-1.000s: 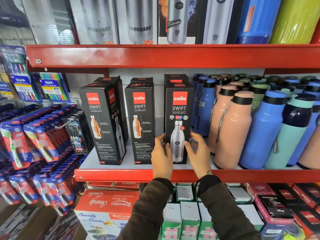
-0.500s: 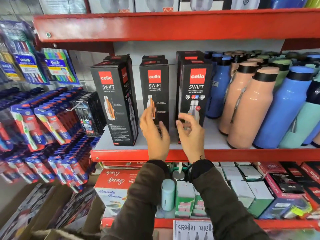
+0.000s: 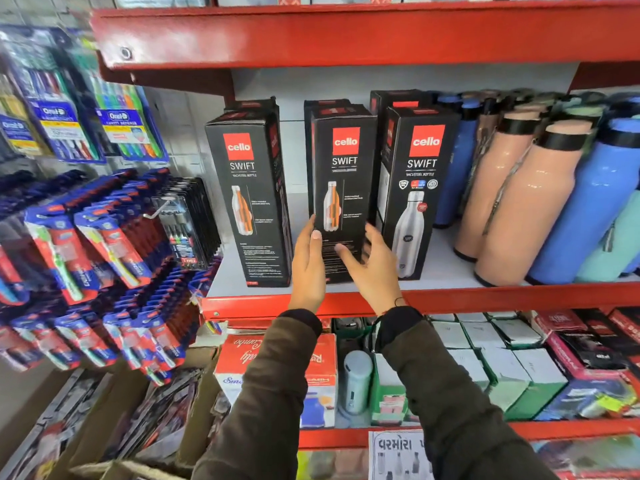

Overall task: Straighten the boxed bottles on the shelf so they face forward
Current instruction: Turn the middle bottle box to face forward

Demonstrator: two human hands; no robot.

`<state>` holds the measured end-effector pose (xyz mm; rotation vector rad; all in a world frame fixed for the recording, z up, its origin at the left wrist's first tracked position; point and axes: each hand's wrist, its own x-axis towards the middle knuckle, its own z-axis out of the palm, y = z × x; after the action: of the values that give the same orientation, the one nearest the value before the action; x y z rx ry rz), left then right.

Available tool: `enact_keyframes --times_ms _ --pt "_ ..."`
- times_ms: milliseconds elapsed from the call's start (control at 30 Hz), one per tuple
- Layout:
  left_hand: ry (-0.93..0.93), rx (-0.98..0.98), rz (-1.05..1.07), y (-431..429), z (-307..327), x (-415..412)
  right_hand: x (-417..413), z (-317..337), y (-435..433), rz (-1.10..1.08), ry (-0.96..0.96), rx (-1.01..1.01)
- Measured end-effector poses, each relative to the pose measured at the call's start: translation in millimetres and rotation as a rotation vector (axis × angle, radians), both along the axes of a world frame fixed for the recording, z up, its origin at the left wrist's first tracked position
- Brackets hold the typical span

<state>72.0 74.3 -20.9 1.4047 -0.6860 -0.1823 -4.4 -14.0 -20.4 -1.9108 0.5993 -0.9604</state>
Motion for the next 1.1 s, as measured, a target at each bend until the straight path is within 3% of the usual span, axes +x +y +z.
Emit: enact_keyframes --times_ms 467,667,867,1100 --pt "-0.048 -0.143 0.055 9 -6 0 4 19 15 -0.174 -0.024 -0.140" --pt "-0.159 -0.137 0.135 9 -1 3 -2 23 9 -0.124 -0.064 -0.039" --pt "-0.054 -0.085 0.148 1 5 18 -8 20 4 -0.016 -0.048 -0.020" --pt "0.023 -0.157 0.179 8 -6 24 -13 24 8 0.142 0.082 -0.074"
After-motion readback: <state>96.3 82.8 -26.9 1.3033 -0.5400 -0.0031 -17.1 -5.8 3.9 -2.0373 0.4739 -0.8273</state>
